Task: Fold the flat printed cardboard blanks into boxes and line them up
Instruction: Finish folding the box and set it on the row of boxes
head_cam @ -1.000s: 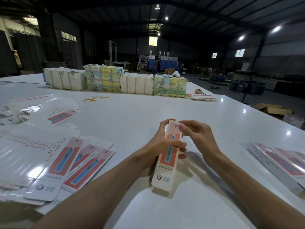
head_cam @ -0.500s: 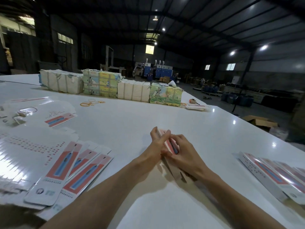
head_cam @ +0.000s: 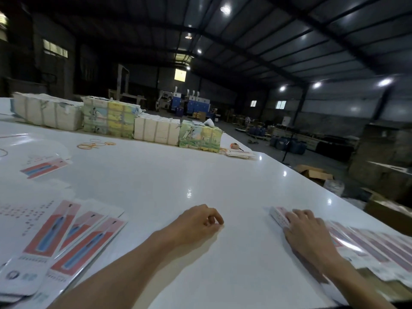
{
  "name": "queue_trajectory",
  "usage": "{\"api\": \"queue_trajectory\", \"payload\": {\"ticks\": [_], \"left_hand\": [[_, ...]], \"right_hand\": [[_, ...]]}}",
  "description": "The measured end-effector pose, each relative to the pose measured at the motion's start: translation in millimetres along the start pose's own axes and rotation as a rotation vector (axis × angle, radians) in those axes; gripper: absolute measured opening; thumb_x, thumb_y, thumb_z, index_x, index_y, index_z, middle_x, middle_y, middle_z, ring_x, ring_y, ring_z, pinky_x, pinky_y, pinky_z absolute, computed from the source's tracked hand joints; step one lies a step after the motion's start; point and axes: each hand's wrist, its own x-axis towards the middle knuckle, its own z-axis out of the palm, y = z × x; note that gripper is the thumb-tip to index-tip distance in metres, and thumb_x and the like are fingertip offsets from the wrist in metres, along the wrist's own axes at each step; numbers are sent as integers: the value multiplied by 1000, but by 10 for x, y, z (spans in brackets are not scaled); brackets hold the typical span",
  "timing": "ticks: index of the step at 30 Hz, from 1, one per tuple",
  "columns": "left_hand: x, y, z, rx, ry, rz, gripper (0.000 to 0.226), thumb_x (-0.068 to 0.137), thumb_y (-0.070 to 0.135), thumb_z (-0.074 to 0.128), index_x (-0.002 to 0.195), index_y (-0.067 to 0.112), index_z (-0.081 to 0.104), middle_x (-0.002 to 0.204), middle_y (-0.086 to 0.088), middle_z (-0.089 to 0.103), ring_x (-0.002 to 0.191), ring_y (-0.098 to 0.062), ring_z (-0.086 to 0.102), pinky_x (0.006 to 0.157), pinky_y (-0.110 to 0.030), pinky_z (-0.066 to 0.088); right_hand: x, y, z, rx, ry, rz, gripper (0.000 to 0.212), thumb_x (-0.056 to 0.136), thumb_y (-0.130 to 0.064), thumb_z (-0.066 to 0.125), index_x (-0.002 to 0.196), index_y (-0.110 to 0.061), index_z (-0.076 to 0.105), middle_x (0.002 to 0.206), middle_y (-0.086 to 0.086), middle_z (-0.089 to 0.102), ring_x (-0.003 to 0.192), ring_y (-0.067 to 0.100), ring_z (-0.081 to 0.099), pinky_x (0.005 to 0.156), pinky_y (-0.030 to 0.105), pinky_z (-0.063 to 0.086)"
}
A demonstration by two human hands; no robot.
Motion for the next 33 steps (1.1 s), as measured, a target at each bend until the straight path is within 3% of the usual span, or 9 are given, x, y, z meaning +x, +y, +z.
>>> {"api": "queue_trajectory", "payload": {"ticks": [6, 15, 17, 20, 24, 27, 31, 33], "left_hand": [[20, -10, 22, -17, 3, -1, 17, 100, 48, 60, 113, 43, 71, 99, 19, 60, 94, 3, 62, 91, -21, 49], [50, -57, 48, -22, 14, -14, 17, 96, 53, 59, 108, 48, 69, 96, 19, 62, 93, 9, 58, 82, -16, 45], [45, -45, 42, -19, 6, -28, 16, 95, 52, 59, 108, 49, 68, 94, 20, 62, 92, 9, 58, 78, -14, 42], [18, -29, 17, -45, 7, -70, 14, 97, 39, 61, 105, 46, 70, 88, 22, 63, 83, 7, 59, 75, -15, 43], [-49, 24, -62, -181, 42, -169, 19, 90, 40, 59, 106, 49, 54, 91, 21, 71, 78, 1, 67, 63, -18, 50], [-59, 43, -74, -256, 70, -220, 21, 86, 35, 57, 102, 47, 49, 92, 14, 74, 77, -6, 71, 65, -31, 58], [-93, 113, -133, -251, 15, -254, 19, 88, 37, 57, 104, 47, 59, 95, 18, 73, 87, -5, 73, 72, -27, 61], [-93, 187, -282, -165, -42, -253, 20, 95, 31, 59, 114, 37, 64, 106, 17, 72, 96, -6, 71, 78, -25, 58]], "right_hand": [[-134, 260, -123, -5, -17, 60, 37, 106, -51, 44, 137, -32, 53, 134, -10, 60, 113, 8, 58, 104, 34, 50], [-61, 9, -317, -44, 20, 78, 42, 108, -47, 49, 144, -26, 53, 147, -3, 54, 131, 17, 54, 119, 40, 39], [109, -333, -378, 29, 82, 21, 41, 108, -47, 49, 140, -23, 58, 142, -2, 59, 125, 18, 59, 113, 39, 46], [354, -952, -459, 188, 204, -105, 29, 106, -41, 52, 120, -20, 67, 115, -1, 71, 98, 18, 67, 89, 39, 59], [490, -1672, -465, 405, 198, -161, 25, 106, -36, 49, 101, -18, 66, 80, 1, 70, 69, 23, 64, 68, 36, 56], [466, -1857, -270, 494, 199, -121, 25, 106, -34, 47, 102, -18, 66, 76, 0, 69, 68, 23, 63, 66, 37, 53], [491, -1788, -91, 590, 191, -155, 20, 105, -31, 50, 101, -22, 67, 74, -3, 71, 65, 19, 64, 66, 37, 56], [498, -1774, -60, 580, 178, -172, 18, 103, -30, 52, 94, -24, 66, 69, -6, 68, 63, 17, 61, 63, 34, 52]]}}
